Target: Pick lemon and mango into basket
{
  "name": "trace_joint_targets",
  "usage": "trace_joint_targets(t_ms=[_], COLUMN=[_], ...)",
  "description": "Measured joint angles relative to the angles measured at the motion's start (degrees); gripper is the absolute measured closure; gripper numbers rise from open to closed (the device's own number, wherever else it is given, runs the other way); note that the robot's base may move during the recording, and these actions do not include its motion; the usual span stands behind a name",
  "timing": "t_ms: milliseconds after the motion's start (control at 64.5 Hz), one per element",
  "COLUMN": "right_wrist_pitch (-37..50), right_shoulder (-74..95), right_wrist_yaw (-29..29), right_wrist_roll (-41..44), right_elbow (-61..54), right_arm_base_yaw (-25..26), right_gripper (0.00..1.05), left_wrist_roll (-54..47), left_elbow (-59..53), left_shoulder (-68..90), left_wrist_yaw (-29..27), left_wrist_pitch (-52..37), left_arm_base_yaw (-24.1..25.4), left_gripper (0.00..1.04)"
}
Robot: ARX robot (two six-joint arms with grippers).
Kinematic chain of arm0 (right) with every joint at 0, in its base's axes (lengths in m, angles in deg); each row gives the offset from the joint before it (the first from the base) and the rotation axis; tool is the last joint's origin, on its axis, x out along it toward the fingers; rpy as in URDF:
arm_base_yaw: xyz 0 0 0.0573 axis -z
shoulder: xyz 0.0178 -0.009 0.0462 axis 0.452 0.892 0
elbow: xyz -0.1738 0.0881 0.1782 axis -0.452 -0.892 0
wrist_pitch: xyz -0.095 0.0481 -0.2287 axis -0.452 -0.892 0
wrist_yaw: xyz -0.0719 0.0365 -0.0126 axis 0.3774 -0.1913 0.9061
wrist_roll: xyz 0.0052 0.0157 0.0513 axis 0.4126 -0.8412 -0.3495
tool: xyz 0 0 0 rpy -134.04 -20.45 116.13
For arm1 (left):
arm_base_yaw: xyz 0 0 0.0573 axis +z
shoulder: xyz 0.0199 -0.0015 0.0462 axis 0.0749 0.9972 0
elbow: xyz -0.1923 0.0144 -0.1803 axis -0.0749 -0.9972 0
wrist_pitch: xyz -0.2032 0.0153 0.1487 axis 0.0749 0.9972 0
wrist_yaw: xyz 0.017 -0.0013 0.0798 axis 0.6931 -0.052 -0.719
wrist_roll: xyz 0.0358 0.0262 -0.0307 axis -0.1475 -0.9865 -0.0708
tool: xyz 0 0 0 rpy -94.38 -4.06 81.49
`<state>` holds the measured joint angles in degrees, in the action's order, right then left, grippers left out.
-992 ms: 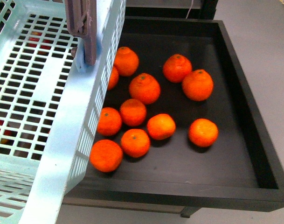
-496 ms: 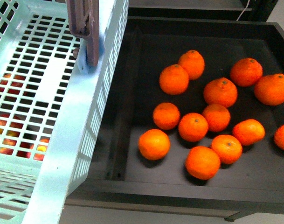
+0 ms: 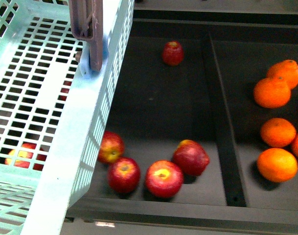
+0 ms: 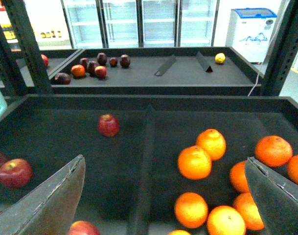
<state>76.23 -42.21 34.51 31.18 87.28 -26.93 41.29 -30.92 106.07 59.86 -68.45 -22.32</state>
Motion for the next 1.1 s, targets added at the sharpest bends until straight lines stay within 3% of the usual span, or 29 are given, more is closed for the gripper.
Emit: trace_joint_targets(t_ms=[1101], right_wrist_pitch=[0.0], right_shoulder=[0.0], right_wrist_yaw=[-0.2], right_wrist_roll=[0.0], right_elbow=[0.0], right_arm_base_yaw=[0.0], right_gripper=[0.09], left_wrist_roll=[-0.1], left_elbow=[0.0], left_shoulder=[0.0], left_wrist_yaw=[-0.1], left_wrist_pitch=[0.0], left_arm_base_yaw=[0.0], left_gripper=[0.89])
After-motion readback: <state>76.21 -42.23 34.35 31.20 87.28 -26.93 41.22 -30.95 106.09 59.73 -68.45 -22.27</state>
